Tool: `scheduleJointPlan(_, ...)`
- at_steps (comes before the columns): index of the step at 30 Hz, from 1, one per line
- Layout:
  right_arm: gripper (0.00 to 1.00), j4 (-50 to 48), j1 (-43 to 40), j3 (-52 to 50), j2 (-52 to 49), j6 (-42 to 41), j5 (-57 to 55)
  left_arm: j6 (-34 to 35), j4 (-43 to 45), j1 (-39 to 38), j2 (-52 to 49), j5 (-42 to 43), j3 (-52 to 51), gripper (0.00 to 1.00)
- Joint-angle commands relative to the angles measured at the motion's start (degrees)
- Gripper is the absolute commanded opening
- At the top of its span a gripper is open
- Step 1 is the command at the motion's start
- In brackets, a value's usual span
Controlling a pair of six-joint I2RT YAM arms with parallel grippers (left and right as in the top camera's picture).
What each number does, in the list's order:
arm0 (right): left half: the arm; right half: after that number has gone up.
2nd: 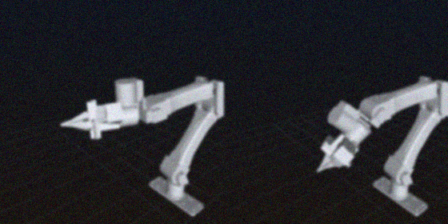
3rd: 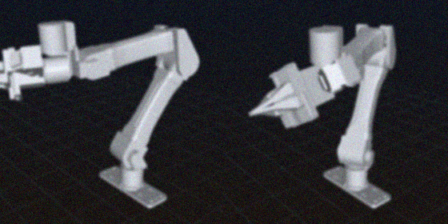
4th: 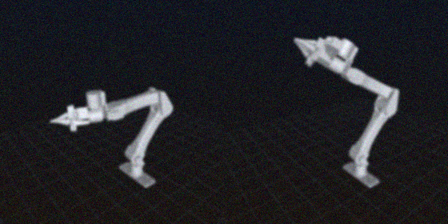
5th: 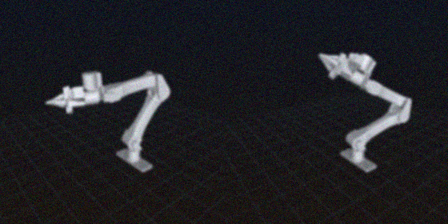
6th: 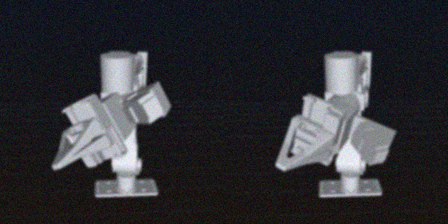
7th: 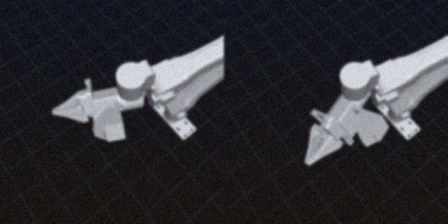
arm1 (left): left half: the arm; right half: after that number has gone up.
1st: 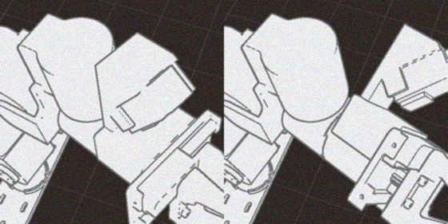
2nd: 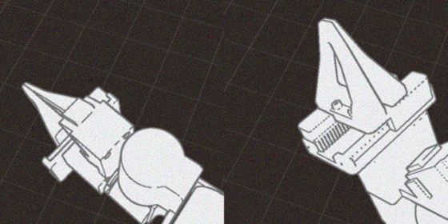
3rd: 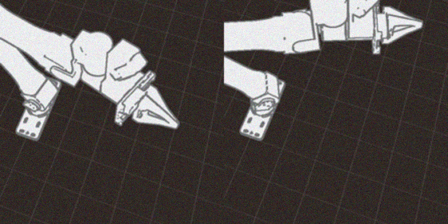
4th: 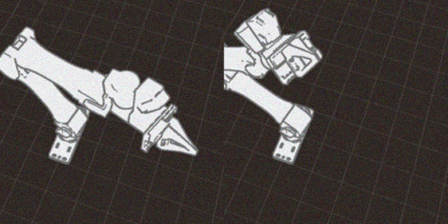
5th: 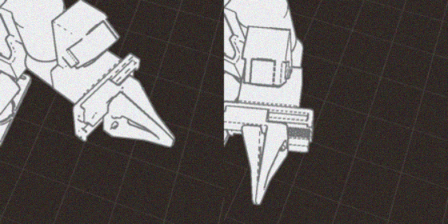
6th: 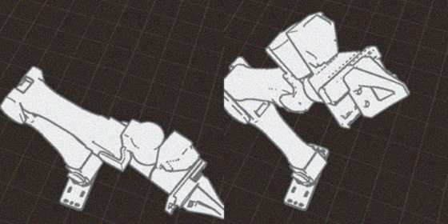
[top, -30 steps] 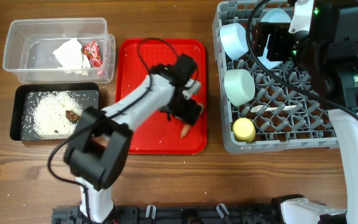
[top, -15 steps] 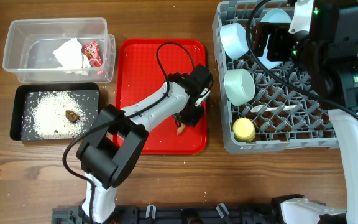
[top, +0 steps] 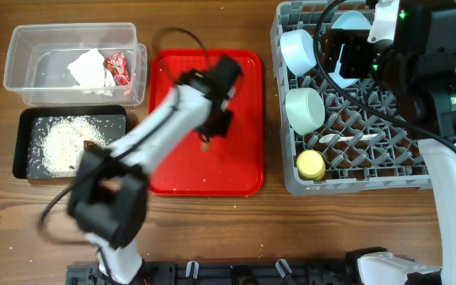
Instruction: Sort waste into correct bins and load items into the dishwasher rack
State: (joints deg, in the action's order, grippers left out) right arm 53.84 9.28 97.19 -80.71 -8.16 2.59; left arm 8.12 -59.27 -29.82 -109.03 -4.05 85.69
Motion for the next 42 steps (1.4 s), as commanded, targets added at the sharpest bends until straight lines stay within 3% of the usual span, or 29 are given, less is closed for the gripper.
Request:
scheduleJointPlan(1,1.00,-0.63,0.07,-0.02,0.31,-0.81,0.85,12.46,-2.62,9.20,12.31,-1.86,2.51,0.04)
scheduleJointPlan(5,1.00,-0.63,0.07,-0.02,0.28,-0.85,0.87,22.99,-9.46,26.40,17.20,-2.32,2.49,0.04)
scheduleJointPlan(9,1.00,-0.63,0.07,-0.02,0.28,-0.85,0.85,30.01,-8.26,40.09,17.07,-2.29,-2.25,0.04)
scheduleJointPlan(14,1.00,-0.66,0.07,-0.02,0.28,-0.85,0.85,44.04,1.53,50.05,17.07,-2.27,-15.37,0.04)
scheduleJointPlan(18,1.00,-0.83,0.07,-0.02,0.28,-0.85,0.85,49.44,18.73,51.87,17.07,-2.27,-28.24,0.11)
scheduleJointPlan(21,1.00,-0.83,0.07,-0.02,0.28,-0.85,0.85,49.42,27.65,51.84,17.07,-2.27,-33.29,0.15)
scheduleJointPlan(23,1.00,-0.79,0.07,-0.02,0.28,-0.87,0.87,49.37,27.82,51.84,17.07,-2.27,-33.42,0.25)
scheduleJointPlan(24,1.00,-0.79,0.07,-0.02,0.28,-0.85,0.85,49.35,27.80,51.84,17.07,-2.25,-33.42,0.37)
scheduleJointPlan(26,1.00,-0.92,0.07,-0.02,0.28,-0.85,0.85,49.33,27.87,51.84,17.07,-2.25,-33.42,0.84)
scheduleJointPlan(28,1.00,-1.14,0.07,-0.02,0.28,-0.85,0.87,49.11,28.68,51.84,17.07,-2.23,-33.40,1.00)
scheduleJointPlan(35,1.00,-1.73,0.07,-0.02,0.28,-1.03,0.92,41.31,28.46,51.84,19.85,5.81,-30.62,1.00)
scheduleJointPlan(40,1.00,-5.66,0.07,-0.02,0.28,-0.87,1.99,36.04,27.10,51.74,32.24,12.46,-30.21,1.00)
scheduleJointPlan(42,1.00,-5.55,0.07,-0.02,0.28,-0.83,1.99,30.71,27.12,50.77,40.92,15.02,-30.21,1.00)
